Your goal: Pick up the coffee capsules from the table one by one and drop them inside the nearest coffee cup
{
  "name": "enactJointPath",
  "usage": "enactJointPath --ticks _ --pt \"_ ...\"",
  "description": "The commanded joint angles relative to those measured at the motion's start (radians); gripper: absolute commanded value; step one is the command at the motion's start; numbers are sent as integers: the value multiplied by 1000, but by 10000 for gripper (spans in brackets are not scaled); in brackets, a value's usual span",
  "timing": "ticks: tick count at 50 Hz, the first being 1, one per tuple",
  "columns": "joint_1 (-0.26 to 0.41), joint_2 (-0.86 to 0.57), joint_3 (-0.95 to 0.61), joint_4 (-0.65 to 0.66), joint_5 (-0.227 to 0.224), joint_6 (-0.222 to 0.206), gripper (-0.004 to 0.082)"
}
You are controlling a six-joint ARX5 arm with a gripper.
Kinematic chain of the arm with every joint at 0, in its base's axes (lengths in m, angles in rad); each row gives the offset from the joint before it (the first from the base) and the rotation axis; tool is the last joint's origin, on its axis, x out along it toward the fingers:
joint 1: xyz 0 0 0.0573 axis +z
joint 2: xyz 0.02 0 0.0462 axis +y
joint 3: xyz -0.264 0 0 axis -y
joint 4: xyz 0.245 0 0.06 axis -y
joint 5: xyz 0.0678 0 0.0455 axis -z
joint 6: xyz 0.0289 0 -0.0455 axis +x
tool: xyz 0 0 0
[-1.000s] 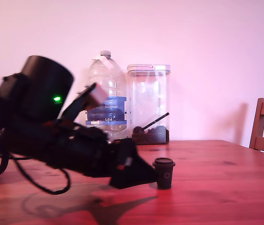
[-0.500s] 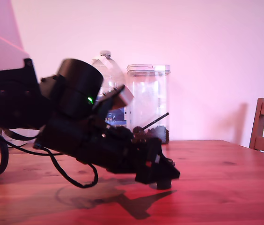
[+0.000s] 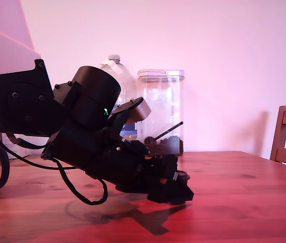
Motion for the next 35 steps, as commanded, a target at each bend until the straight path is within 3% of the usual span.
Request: enactJointPath --ticks 1,4,9,35 --pt "-3 22 0 0 -6 0 258" --pt "-3 22 0 1 -6 12 176" --pt "-3 22 0 2 -3 31 129" --pt "-3 -75 -37 55 0 32 125"
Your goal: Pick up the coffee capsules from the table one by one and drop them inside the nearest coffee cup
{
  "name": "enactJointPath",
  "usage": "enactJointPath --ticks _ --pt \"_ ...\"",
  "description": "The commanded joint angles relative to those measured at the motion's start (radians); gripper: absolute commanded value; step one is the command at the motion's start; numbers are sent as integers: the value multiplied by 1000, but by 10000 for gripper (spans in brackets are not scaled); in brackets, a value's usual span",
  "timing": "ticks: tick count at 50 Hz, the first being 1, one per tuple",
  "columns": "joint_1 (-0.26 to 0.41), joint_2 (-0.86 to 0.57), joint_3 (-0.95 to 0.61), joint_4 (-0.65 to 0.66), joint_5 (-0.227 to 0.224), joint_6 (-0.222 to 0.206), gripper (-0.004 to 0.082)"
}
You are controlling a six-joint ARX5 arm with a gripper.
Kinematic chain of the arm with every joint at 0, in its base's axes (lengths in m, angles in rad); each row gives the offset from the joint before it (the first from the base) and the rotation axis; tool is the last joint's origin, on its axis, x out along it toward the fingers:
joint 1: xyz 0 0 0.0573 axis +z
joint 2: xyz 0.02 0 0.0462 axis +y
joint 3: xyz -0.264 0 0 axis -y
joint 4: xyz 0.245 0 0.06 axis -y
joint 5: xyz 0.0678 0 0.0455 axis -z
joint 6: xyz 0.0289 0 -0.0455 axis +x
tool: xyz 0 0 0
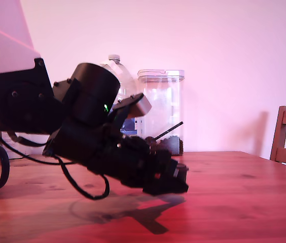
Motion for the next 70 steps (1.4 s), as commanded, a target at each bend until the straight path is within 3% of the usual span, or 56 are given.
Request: enactJointPath --ticks 1,9,32,40,45,59,70 --pt "-3 -58 -39 19 3 1 125" --pt "2 -173 -116 23 -18 1 125" --pt "84 -568 -354 -85 -208 -32 125" --pt "105 -719 -399 -184 -263 -31 125" --pt "126 -809 -414 -252 -274 -31 125" --pt "223 -1038 -420 -502 -353 -29 125" --pt "353 -1166 -420 -629 -397 -29 125"
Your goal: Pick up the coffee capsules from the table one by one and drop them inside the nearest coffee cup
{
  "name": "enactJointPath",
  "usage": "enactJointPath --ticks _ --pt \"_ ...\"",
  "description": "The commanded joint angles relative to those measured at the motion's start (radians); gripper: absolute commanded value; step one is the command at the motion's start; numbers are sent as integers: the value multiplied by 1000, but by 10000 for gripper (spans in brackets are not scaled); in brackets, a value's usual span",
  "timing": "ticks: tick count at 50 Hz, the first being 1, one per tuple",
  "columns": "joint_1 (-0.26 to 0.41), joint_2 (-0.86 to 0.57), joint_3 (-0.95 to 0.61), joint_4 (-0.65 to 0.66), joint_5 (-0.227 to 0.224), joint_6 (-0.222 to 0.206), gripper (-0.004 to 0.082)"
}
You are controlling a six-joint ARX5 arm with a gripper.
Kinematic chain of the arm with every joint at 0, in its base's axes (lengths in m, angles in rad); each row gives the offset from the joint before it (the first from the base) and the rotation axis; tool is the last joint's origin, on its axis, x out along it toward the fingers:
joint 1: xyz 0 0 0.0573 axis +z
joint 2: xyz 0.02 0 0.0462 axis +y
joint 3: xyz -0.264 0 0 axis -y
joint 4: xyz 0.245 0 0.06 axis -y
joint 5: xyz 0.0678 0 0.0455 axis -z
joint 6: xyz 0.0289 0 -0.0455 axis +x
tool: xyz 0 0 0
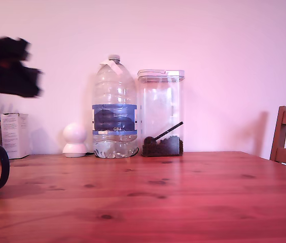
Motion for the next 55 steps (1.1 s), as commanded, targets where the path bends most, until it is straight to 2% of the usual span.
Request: enactJointPath --ticks 1,20,26,30,35,48,55 --pt "40 -18 -22 -19 -10 -3 125" --pt "303 -45 -22 -60 -3 -29 125" --pt "355 -32 -17 -60 26 -29 125" --pt "377 0 -1 -72 76 -30 125" --pt "394 76 34 -88 93 -29 125" --pt "407 243 158 -141 97 -28 126" --pt "417 304 279 -262 96 -34 126"
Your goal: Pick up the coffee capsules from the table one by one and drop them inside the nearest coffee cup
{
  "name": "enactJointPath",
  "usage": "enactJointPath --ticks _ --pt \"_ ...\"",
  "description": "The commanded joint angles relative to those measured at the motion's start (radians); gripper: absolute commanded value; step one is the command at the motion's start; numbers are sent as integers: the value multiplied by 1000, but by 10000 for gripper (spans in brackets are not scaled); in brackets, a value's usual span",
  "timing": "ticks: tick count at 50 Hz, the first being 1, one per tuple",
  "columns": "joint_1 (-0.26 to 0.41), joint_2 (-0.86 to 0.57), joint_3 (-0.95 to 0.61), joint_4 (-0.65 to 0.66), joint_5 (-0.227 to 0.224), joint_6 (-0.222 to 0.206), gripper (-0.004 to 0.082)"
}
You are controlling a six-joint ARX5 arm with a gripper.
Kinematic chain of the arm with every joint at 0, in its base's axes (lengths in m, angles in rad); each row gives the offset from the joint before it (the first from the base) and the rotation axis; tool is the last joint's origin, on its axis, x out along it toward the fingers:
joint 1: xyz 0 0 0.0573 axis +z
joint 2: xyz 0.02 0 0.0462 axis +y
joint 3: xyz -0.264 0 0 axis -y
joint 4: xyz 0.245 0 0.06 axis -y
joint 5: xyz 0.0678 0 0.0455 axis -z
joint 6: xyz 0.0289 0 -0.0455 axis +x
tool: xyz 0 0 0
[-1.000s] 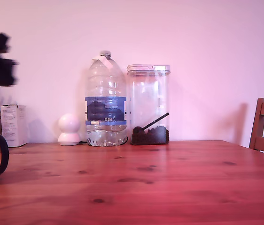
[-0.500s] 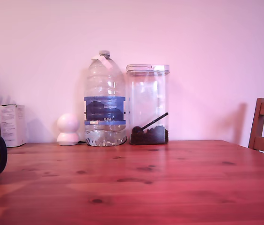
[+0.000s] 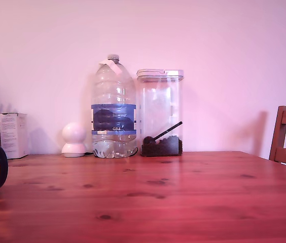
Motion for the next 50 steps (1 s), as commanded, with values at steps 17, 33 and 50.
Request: enactJointPath --ticks 17,33,50 --pt "33 192 332 -394 8 -77 126" --pt "33 331 439 -591 94 -81 128" --pt "33 393 439 -579 87 -80 128"
